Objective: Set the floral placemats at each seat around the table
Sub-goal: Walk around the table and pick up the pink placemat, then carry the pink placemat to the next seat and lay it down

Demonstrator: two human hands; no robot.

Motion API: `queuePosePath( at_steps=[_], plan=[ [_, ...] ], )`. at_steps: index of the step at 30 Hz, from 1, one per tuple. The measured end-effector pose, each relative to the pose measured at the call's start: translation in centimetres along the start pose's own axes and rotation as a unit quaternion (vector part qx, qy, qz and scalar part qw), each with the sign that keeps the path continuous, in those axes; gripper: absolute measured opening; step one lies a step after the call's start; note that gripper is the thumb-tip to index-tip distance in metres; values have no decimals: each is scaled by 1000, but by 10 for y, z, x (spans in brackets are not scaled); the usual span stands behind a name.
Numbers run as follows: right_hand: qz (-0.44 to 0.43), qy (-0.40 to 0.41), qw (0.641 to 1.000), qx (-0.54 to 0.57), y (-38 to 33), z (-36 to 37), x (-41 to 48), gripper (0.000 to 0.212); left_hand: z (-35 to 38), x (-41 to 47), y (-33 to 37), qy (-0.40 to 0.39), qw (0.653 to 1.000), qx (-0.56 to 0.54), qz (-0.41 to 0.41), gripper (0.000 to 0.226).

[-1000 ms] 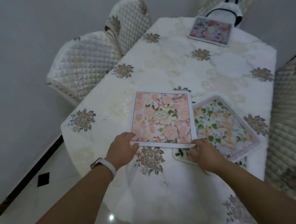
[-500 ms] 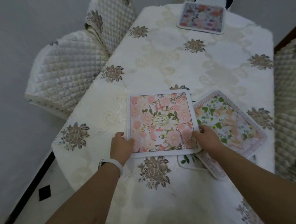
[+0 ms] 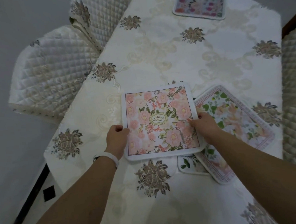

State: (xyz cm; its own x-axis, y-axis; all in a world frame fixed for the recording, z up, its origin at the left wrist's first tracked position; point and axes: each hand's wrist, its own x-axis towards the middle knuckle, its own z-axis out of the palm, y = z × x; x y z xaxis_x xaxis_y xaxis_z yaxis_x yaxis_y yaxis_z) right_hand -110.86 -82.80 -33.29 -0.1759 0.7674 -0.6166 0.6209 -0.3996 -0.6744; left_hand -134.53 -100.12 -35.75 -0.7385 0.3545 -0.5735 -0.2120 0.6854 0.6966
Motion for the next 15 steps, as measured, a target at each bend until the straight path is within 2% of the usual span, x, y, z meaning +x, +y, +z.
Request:
queuePosePath(
  at_steps=[7,15],
  plan=[
    [-34,25,999,-7,1,-3,-16,27,4,-18,6,-73,996,-46,-5,15],
    [-69,61,996,-21,-1,-22,-65,22,-12,-46,6,-104,992,-74,21,17]
  ],
)
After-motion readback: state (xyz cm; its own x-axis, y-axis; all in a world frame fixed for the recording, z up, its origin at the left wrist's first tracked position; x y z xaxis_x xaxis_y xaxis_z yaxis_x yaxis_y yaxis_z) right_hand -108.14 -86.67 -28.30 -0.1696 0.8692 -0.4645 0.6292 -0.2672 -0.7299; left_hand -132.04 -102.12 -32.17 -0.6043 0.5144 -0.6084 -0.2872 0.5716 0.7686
